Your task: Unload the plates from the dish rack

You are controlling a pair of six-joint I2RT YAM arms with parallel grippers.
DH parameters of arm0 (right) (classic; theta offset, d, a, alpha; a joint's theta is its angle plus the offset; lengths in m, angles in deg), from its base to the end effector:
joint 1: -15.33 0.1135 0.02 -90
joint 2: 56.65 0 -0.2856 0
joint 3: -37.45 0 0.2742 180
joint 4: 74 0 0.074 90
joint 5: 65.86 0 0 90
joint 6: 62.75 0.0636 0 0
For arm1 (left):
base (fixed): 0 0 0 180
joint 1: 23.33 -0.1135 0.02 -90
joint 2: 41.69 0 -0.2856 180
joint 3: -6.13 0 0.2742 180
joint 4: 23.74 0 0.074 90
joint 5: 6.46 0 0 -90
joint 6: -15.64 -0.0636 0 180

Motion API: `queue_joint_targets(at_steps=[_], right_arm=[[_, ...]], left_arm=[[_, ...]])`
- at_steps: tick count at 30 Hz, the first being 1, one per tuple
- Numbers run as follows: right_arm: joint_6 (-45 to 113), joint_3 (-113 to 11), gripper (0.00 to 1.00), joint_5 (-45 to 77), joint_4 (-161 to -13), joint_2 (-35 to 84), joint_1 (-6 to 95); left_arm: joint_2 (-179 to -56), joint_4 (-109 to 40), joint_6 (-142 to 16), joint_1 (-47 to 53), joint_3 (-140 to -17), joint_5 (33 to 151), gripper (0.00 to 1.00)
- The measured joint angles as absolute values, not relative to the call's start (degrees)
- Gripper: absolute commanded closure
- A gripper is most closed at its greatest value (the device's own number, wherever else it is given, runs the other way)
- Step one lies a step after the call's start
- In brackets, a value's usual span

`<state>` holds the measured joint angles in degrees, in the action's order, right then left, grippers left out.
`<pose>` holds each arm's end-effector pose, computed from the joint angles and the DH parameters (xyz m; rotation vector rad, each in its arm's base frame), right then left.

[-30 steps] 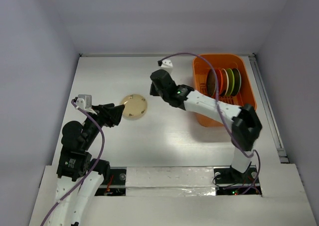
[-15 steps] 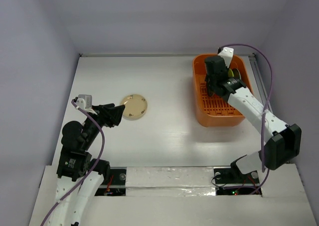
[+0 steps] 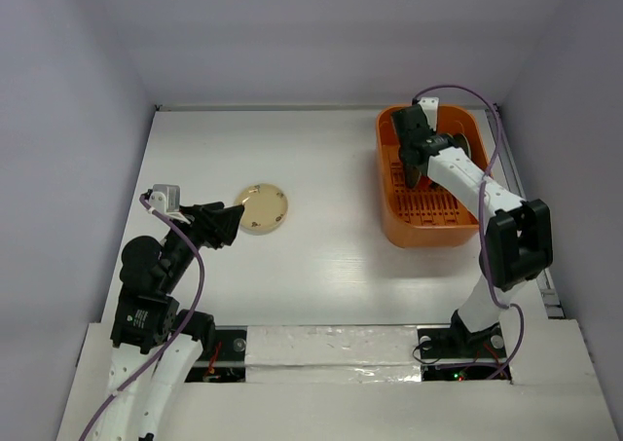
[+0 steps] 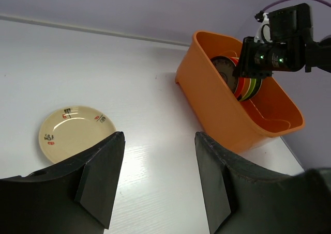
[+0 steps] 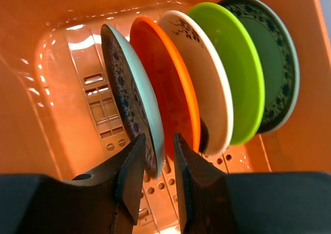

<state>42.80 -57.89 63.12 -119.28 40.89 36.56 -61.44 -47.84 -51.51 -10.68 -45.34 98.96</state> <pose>0.4012 0.1129 0.2951 0.1935 2.2119 -0.4687 0.1120 -0.0425 0.3721 0.0954 1.4775 -0.6984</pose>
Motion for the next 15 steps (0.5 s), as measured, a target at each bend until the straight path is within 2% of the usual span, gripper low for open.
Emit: queue_joint_targets(at_steps=[5, 6, 8, 9, 13, 15], right_arm=[[41.1, -60.2, 0.74, 63.7, -119.9, 44.4, 36.3], [40.8, -60.9, 0.79, 64.2, -120.1, 45.1, 36.3], [40.2, -61.9, 0.82, 65.1, -120.7, 45.8, 36.3], [40.0, -62.1, 0.87, 65.3, -120.8, 45.9, 36.3], [38.4, -62.5, 0.97, 66.8, -121.8, 46.0, 36.1], [37.8, -62.5, 0.99, 67.2, -122.1, 45.9, 35.9]], left_arm=[[-61.5, -47.8, -51.5, -10.7, -45.3, 99.0, 0.46], [-61.5, -47.8, -51.5, -10.7, -45.3, 99.0, 0.46], [-61.5, -47.8, -51.5, -10.7, -45.3, 99.0, 0.47], [-61.5, -47.8, -51.5, -10.7, -45.3, 99.0, 0.47], [-61.7, -47.8, -51.5, -10.7, -45.3, 99.1, 0.47], [-61.8, -47.8, -51.5, -10.7, -45.3, 99.2, 0.47]])
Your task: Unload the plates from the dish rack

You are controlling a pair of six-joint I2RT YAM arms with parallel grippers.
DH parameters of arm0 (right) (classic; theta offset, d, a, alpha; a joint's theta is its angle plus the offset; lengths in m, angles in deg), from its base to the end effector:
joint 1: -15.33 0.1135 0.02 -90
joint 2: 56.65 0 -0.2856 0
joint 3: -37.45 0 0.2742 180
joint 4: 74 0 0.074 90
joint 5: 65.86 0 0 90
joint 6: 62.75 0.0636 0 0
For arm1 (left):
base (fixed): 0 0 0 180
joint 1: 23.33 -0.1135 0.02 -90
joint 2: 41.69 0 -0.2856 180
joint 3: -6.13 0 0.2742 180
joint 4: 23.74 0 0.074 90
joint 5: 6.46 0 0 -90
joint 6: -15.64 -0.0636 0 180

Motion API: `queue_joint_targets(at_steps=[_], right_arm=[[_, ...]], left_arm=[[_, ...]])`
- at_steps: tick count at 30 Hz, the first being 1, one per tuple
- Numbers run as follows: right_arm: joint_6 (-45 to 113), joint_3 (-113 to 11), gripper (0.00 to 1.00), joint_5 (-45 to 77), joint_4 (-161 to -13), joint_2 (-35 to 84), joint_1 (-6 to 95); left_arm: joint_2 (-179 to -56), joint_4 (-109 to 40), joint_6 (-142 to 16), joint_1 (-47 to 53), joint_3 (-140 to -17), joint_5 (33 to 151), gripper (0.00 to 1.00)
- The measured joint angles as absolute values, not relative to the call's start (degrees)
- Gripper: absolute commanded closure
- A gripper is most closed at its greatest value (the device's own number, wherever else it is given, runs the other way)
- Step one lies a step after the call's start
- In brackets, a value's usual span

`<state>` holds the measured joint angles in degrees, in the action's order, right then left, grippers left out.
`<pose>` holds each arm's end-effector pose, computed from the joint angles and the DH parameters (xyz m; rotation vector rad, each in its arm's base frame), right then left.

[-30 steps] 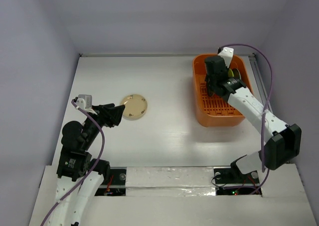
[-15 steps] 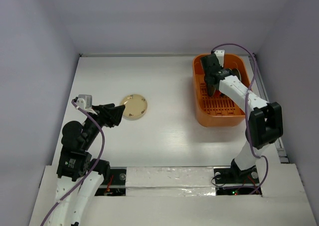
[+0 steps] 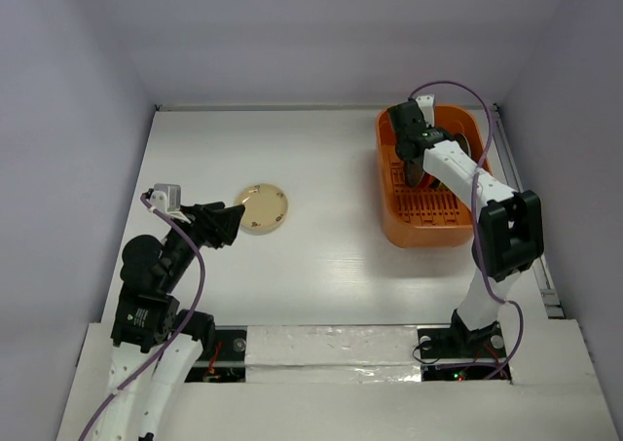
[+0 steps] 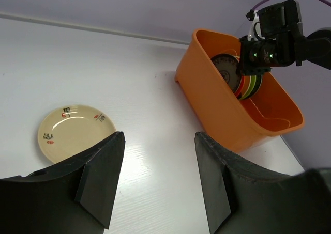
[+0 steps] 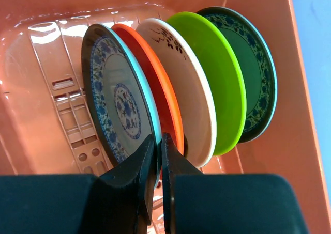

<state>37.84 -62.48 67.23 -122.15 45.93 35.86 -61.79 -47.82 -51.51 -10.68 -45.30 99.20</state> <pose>0.4200 0.1109 0.2862 0.1188 2.2422 -0.6333 0.1135 -0.0431 0.3713 0.0979 1.4843 -0.7012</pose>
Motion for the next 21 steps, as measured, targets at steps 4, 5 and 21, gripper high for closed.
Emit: queue_joint_targets(at_steps=[4, 5, 21], right_arm=[[37.0, -62.5, 1.0, 67.8, -122.4, 45.6, 36.2], [36.8, -62.5, 1.0, 68.0, -122.6, 45.3, 36.4], [35.2, -71.4, 1.0, 75.9, -130.5, 29.8, 43.1]], left_arm=[[-61.8, -47.8, -51.5, -10.7, -45.2, 99.4, 0.47], [-61.8, -47.8, -51.5, -10.7, -45.2, 99.5, 0.47], [-61.9, -47.8, -51.4, -10.7, -44.7, 99.6, 0.47]])
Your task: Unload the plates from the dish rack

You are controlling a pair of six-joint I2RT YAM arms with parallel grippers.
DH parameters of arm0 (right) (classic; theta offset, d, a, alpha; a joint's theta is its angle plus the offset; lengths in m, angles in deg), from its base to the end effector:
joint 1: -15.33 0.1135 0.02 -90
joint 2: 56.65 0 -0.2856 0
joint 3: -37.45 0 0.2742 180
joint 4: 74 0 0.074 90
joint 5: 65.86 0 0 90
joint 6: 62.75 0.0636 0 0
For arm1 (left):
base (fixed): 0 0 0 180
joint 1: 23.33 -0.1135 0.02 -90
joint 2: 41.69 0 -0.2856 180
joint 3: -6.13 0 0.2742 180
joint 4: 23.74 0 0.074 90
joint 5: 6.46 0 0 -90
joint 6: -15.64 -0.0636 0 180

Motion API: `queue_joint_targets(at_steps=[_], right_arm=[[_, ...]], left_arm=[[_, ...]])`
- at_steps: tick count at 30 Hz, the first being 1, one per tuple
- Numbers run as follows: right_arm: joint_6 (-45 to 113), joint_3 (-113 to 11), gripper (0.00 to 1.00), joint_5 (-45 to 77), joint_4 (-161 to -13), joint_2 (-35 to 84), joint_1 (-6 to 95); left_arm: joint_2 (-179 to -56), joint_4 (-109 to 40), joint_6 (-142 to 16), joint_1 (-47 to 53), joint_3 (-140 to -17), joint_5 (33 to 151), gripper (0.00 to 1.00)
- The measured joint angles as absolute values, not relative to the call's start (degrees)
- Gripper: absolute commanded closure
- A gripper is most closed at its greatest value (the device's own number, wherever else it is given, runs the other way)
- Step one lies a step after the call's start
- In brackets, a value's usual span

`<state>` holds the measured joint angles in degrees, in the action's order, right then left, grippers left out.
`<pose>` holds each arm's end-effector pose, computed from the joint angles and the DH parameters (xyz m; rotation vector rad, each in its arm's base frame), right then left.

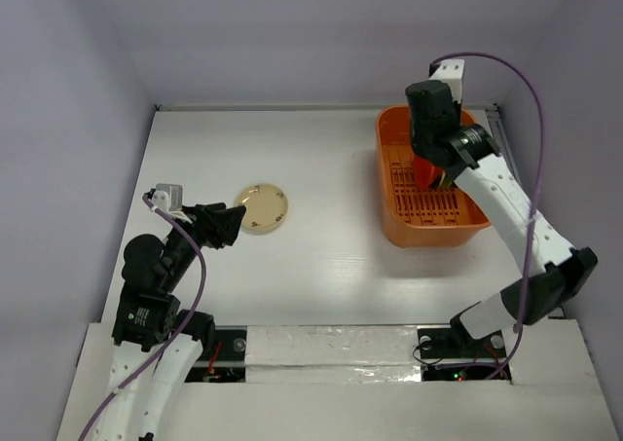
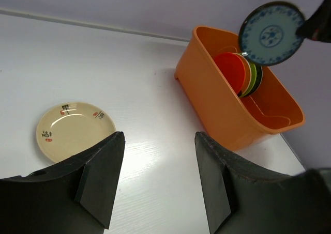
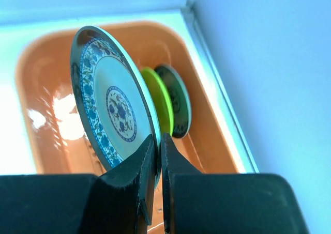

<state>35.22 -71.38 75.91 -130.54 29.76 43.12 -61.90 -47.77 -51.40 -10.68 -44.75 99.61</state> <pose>0.3324 0.1187 0.4395 0.1552 1.9619 -0.5698 0.1152 -0.0439 0.3677 0.1008 1.4958 -0.7075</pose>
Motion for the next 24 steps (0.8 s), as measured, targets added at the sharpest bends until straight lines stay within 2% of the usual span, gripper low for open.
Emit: queue_joint_targets(at_steps=[6, 10, 18, 24], right_arm=[[37.1, -73.4, 1.0, 78.4, -129.7, 22.4, 51.4], [40.3, -71.0, 1.0, 69.6, -122.0, 23.5, 58.4], [51.0, -68.9, 1.0, 47.2, -106.3, 44.1, 63.0], [60.6, -69.0, 1.0, 36.5, -99.6, 56.3, 63.8]], left_arm=[[-62.0, -47.8, -51.4, -10.7, -44.7, 99.6, 0.47], [-62.2, -47.8, -51.4, -10.7, -44.7, 99.6, 0.47], [-62.2, -47.8, -51.3, -10.7, -44.7, 99.3, 0.47], [-62.2, -47.8, -51.3, -10.7, -44.7, 99.3, 0.47]])
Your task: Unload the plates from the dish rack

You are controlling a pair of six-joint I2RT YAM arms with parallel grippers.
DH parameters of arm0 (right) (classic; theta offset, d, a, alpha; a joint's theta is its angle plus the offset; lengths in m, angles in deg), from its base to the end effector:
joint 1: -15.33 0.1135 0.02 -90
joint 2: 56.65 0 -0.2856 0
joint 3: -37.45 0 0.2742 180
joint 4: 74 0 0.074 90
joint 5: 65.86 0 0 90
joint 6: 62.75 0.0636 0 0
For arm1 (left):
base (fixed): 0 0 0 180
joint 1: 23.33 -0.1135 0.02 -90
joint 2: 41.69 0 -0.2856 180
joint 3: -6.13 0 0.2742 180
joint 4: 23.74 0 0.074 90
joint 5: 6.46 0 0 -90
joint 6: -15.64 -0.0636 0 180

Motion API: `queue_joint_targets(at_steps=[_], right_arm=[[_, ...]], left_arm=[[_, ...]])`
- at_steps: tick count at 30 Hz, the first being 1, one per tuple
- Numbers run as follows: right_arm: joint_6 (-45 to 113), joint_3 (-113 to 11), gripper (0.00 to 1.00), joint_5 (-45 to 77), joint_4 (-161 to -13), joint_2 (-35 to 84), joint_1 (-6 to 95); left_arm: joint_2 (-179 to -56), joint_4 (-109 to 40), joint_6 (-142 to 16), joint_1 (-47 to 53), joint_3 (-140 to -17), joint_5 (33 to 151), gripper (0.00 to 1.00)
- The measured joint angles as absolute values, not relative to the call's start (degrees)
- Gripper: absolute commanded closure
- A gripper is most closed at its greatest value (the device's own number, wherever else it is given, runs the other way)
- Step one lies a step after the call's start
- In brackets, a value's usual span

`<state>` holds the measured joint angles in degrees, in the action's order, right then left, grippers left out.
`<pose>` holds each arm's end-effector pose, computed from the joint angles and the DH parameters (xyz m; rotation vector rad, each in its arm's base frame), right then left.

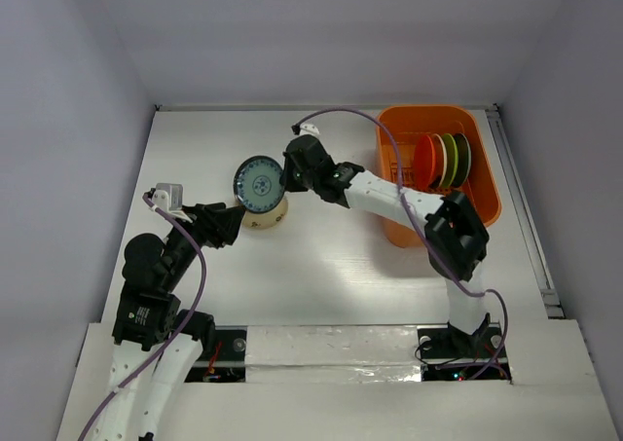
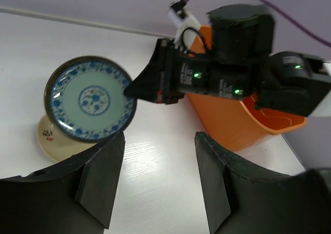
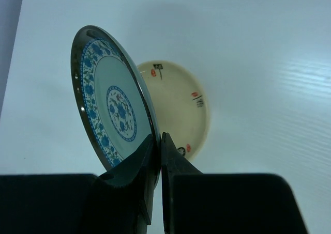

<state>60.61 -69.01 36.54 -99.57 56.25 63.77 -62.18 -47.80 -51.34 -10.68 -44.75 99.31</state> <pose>0.3545 0.3793 0.2737 -0.1555 2.1718 0.6102 0.1166 -0.0439 0.3671 0.0947 1.5011 -0.7045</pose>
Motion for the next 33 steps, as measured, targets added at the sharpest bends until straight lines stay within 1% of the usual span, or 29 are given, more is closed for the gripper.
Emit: queue_joint_targets(at_steps=[3, 6, 13, 18, 21, 24, 26, 28, 29, 31, 32, 33], right_arm=[[64.5, -69.0, 1.0, 33.9, -97.5, 59.5, 63.8], [67.7, -68.7, 0.98, 31.9, -95.1, 61.3, 63.8], [72.2, -64.4, 0.93, 29.6, -89.1, 62.0, 63.8], [73.7, -61.3, 0.9, 29.2, -87.6, 62.0, 63.8], [74.2, -60.3, 0.84, 29.3, -87.5, 62.0, 63.8], [74.4, -60.1, 0.79, 29.3, -87.3, 62.0, 63.8], [74.7, -60.1, 0.71, 29.6, -86.9, 62.0, 63.8], [74.7, -59.8, 0.65, 29.9, -86.5, 62.0, 63.8], [74.6, -59.8, 0.64, 30.1, -86.5, 62.0, 63.8], [74.6, -59.7, 0.52, 30.5, -86.6, 62.0, 63.8], [74.4, -59.7, 0.51, 30.6, -86.6, 62.0, 63.8], [74.0, -59.7, 0.47, 30.9, -86.7, 62.0, 63.8]], left_arm=[[-62.2, -47.8, -51.3, -10.7, -44.7, 99.3, 0.47], [-62.2, -47.8, -51.3, -10.7, -44.7, 99.3, 0.47], [-62.2, -47.8, -51.3, -10.7, -44.7, 99.3, 0.47], [-62.2, -47.8, -51.3, -10.7, -44.7, 99.3, 0.47], [-62.2, -47.8, -51.3, -10.7, -44.7, 99.3, 0.47], [-62.2, -47.8, -51.3, -10.7, -44.7, 99.3, 0.47], [-62.2, -47.8, -51.3, -10.7, -44.7, 99.3, 0.47], [-62.1, -47.8, -51.3, -10.7, -44.7, 99.3, 0.47], [-62.1, -47.8, -51.3, -10.7, -44.7, 99.3, 0.47], [-62.1, -47.8, -51.3, -10.7, -44.7, 99.3, 0.47], [-62.1, -47.8, -51.3, -10.7, -44.7, 99.3, 0.47], [-62.1, -47.8, -51.3, -10.7, -44.7, 99.3, 0.47]])
